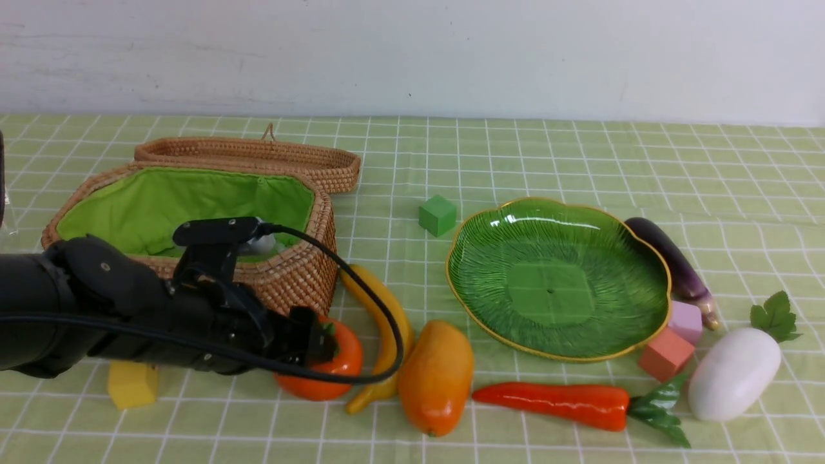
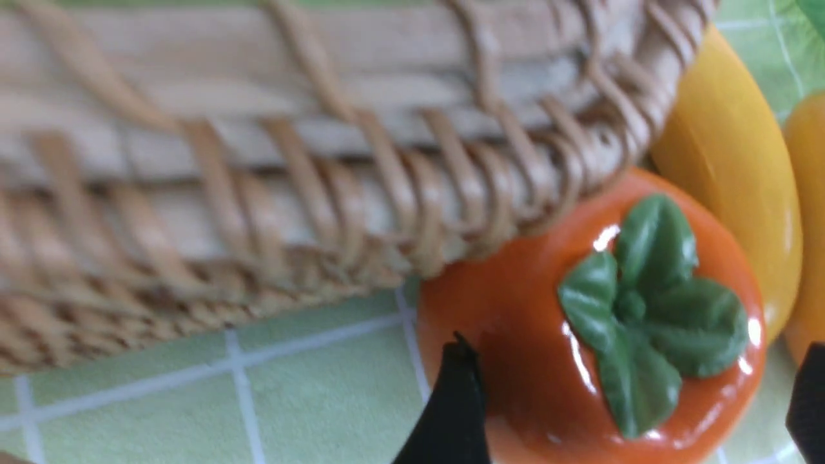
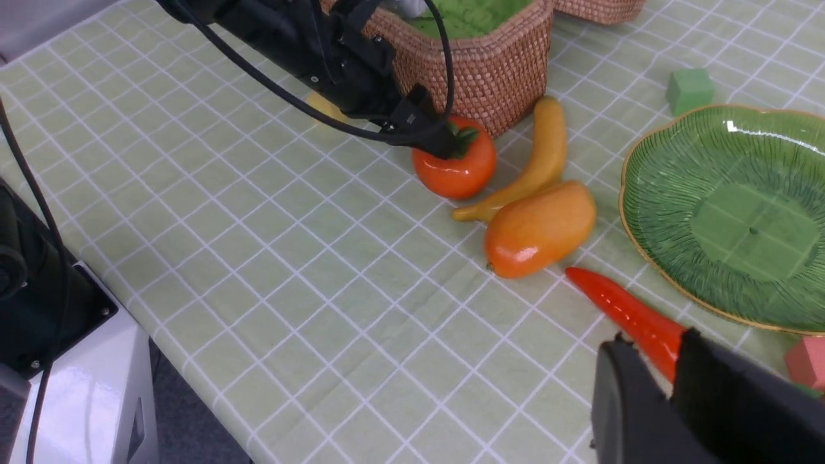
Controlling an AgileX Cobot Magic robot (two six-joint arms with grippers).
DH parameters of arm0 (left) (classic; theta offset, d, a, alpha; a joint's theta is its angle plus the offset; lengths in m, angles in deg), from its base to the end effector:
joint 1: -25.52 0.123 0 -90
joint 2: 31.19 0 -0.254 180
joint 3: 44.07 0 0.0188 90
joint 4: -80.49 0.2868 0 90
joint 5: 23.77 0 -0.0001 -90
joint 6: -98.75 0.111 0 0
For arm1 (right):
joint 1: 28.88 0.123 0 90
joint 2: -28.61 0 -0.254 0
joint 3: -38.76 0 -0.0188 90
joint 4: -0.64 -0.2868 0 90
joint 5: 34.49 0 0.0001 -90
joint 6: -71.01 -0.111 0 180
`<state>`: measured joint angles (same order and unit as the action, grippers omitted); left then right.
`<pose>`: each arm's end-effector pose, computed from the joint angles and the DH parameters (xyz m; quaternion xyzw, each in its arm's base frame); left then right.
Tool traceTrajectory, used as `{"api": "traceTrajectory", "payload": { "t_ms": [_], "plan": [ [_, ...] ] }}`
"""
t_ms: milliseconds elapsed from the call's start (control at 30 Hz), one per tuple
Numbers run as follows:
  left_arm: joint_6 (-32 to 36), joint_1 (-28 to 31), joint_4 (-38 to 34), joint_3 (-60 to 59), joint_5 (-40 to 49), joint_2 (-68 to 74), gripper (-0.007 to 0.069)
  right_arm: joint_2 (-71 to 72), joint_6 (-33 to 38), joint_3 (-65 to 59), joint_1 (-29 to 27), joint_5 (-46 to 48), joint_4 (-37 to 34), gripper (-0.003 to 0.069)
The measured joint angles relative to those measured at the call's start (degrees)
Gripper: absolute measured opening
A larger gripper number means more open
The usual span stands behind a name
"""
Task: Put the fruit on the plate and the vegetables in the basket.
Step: Grab a tomato with your left arm and place it on the plate on the right.
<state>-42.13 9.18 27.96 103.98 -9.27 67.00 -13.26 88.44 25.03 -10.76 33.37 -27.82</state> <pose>0.3188 -0.1165 0.1217 0.0660 0.9305 -0.1773 0.3135 0.1011 0.0847 0.4190 -0.2856 0.8049 0.2472 0.4576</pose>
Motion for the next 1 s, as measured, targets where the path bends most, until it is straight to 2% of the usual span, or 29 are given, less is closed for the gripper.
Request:
{"api": "traceTrajectory", "payload": {
  "t_ms": [300,567,833,1000],
  "plan": [
    [0.00,0.00,-0.34,0.00,-2.17,1.73,0.0560,0.00,0.05,0.00,0.00,0.35,-0.36,0.0123],
    [-0.09,0.00,-1.59,0.30,-2.63,4.04,0.0540,0.00,0.06,0.00,0.00,0.42,-0.40,0.0127],
    [-0.15,0.08,-1.78,0.48,-1.49,4.04,0.0365,0.00,0.23,0.00,0.00,0.55,-0.40,0.0129],
    [-0.28,0.14,-0.95,0.61,1.02,3.91,0.0365,0.00,0.29,0.00,0.00,0.60,-0.40,0.0129]
  ]
}}
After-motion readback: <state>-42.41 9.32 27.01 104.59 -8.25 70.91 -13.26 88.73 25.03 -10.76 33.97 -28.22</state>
